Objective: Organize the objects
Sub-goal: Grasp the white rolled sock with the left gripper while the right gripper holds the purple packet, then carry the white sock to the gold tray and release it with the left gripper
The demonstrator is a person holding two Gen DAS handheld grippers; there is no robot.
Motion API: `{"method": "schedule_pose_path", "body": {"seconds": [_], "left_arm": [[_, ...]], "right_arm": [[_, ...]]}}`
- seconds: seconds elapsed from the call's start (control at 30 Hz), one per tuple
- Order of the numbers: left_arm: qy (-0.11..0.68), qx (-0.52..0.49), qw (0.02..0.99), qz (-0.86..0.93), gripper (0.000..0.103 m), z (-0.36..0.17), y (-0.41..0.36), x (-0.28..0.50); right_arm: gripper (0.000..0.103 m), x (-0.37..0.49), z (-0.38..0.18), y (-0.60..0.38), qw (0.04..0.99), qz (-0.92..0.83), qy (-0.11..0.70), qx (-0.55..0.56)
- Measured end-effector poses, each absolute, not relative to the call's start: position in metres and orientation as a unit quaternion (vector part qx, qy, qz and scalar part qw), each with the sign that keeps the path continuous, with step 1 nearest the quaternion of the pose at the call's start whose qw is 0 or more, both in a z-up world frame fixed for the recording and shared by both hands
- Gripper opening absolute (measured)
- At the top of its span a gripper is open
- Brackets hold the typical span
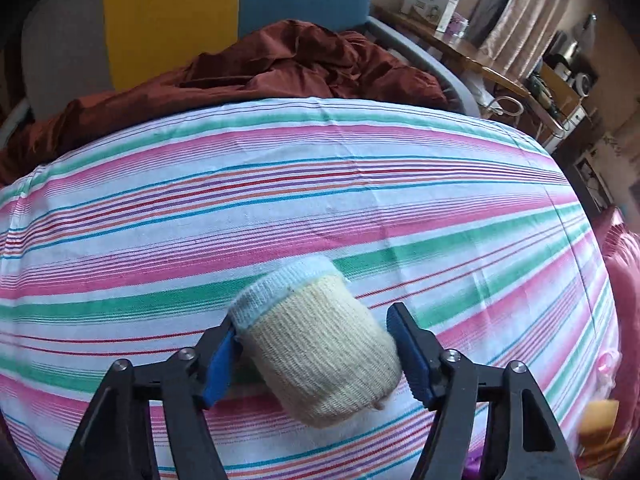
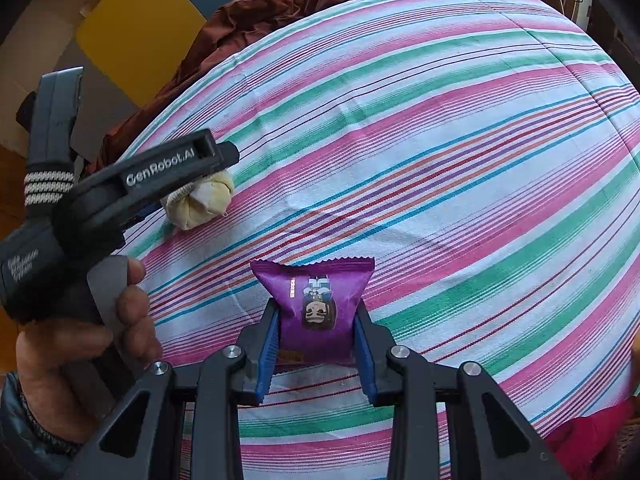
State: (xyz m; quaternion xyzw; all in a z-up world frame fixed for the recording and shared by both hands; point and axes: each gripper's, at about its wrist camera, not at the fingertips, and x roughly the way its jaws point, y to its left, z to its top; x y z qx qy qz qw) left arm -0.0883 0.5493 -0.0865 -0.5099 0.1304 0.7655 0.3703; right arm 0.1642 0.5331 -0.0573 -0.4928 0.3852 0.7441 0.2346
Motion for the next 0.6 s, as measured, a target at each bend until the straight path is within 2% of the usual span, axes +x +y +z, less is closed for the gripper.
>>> {"method": "schedule_pose_path", "body": {"seconds": [0.2, 0.37, 0.6], "left_arm": [[0.138, -0.482, 0.387, 0.774, 0.065, -0.079, 0.487, -0.067], [0.166, -0.439, 0.405, 0.784, 0.065, -0.074, 0.416, -0.018], [0.153, -0.403, 0.419, 0.799, 0.065, -0.078, 0.350, 0.036]], "right_arm": [[0.034, 0.171, -0.056, 0.530, 0.232, 0.745, 0.383, -0.494], [0.034, 0.174, -0.054, 0.525, 0.226, 0.750, 0.378, -0.494], [0.033, 0.168, -0.049, 0.509, 0.183, 0.768, 0.357, -0.498]]}}
